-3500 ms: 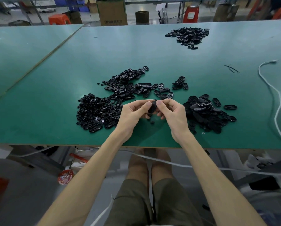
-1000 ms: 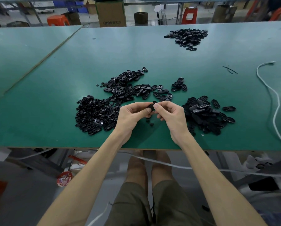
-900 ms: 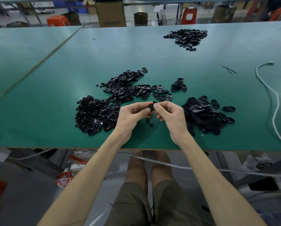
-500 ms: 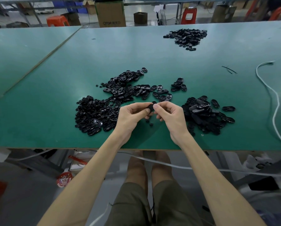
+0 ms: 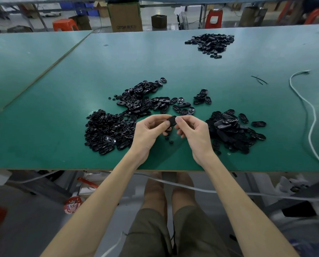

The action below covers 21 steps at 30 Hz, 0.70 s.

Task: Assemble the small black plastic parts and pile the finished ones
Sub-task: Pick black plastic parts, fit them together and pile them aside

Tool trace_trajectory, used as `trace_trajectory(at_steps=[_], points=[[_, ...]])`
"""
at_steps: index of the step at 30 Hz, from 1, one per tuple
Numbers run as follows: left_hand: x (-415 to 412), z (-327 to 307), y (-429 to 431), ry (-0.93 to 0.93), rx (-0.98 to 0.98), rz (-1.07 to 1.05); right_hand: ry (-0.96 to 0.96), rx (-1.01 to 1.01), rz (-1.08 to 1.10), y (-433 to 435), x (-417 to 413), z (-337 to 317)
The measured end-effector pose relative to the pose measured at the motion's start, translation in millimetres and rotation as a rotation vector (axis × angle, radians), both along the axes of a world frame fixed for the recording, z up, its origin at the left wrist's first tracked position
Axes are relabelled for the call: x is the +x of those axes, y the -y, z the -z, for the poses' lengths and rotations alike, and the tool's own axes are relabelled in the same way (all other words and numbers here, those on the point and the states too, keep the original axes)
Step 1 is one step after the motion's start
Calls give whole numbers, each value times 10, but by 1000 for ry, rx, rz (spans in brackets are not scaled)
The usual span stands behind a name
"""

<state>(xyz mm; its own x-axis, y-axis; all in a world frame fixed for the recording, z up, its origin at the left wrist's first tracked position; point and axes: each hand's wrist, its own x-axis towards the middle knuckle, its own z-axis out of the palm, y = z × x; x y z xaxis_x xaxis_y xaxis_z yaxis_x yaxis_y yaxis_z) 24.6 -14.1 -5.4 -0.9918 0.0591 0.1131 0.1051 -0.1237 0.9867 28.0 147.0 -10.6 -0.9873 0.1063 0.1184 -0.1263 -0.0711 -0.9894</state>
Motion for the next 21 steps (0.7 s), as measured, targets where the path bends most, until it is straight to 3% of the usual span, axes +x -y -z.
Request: trace_trajectory(at_steps=[6,11,18,21], points=[[4,-81,-26,-8,-77,-38,3,19,2,10,-1,-7],[-119,-419,-216,-180,-278,-116,16,-25,54,22,-11,-13],[-222,-809,-892,-262,-559,120,80,62,49,7,20,-75],[-242,-804,-1117,-246,-642,182,83,-180,-57,-4,85,-142]])
